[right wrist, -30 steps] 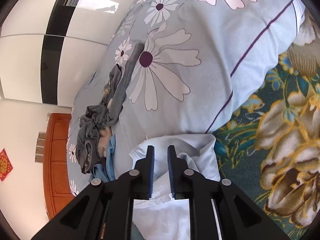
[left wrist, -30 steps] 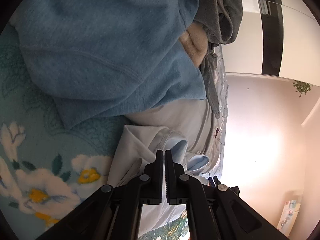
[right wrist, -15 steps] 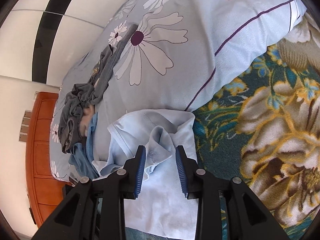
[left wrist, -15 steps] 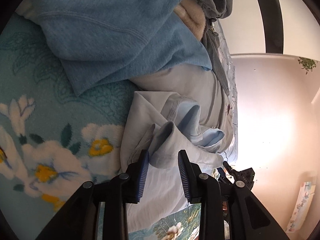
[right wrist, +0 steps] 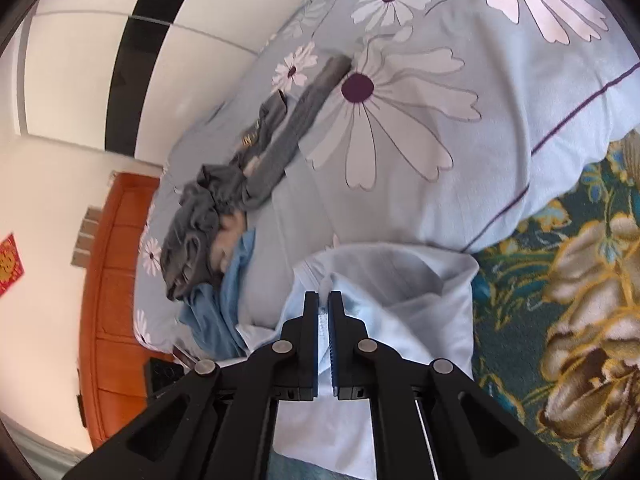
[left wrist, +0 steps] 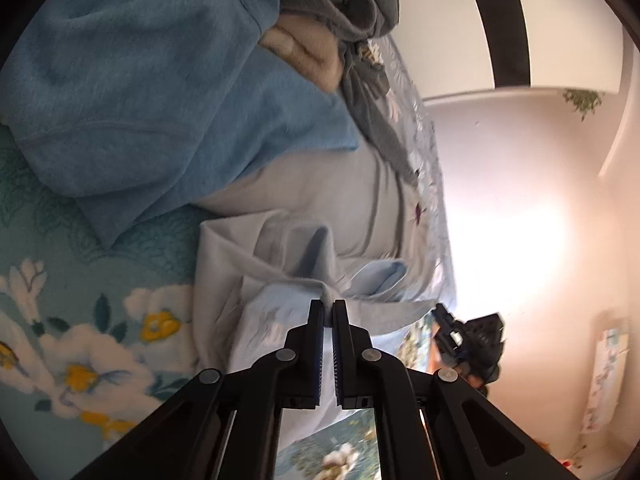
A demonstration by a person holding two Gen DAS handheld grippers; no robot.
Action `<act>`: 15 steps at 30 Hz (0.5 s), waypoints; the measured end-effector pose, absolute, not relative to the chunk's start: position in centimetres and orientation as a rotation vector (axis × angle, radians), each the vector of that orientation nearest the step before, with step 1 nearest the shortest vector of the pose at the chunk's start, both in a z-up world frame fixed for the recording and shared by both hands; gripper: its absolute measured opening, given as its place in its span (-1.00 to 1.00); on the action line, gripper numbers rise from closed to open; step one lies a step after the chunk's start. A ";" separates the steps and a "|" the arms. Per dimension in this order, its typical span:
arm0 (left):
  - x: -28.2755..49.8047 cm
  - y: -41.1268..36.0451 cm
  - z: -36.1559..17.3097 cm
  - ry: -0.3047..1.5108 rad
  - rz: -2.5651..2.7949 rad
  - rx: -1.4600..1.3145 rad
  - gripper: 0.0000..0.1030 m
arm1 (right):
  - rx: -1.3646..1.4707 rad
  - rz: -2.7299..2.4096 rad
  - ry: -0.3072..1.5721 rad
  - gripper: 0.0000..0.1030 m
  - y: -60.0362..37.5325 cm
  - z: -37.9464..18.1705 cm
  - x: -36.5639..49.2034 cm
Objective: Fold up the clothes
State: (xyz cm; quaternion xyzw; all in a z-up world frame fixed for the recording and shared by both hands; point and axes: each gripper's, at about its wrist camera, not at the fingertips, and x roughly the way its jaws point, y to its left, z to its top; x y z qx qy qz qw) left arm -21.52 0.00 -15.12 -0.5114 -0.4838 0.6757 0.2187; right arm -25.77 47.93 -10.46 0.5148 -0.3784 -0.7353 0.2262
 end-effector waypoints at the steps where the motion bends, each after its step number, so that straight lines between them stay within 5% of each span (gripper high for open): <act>1: -22.0 -0.3 -15.5 -1.382 1.868 -1.408 -0.91 | 1.396 -2.037 -1.086 -0.92 48.3 -10.4 -26.3; 8: -24.2 -1.4 -18.3 -1.536 1.872 -1.466 -0.90 | 1.469 -2.050 -1.257 -0.91 48.9 -13.9 -28.8; 15: -22.7 -2.7 -18.0 -1.543 1.966 -1.460 -0.71 | 1.504 -2.167 -1.139 -0.78 49.2 -13.2 -28.8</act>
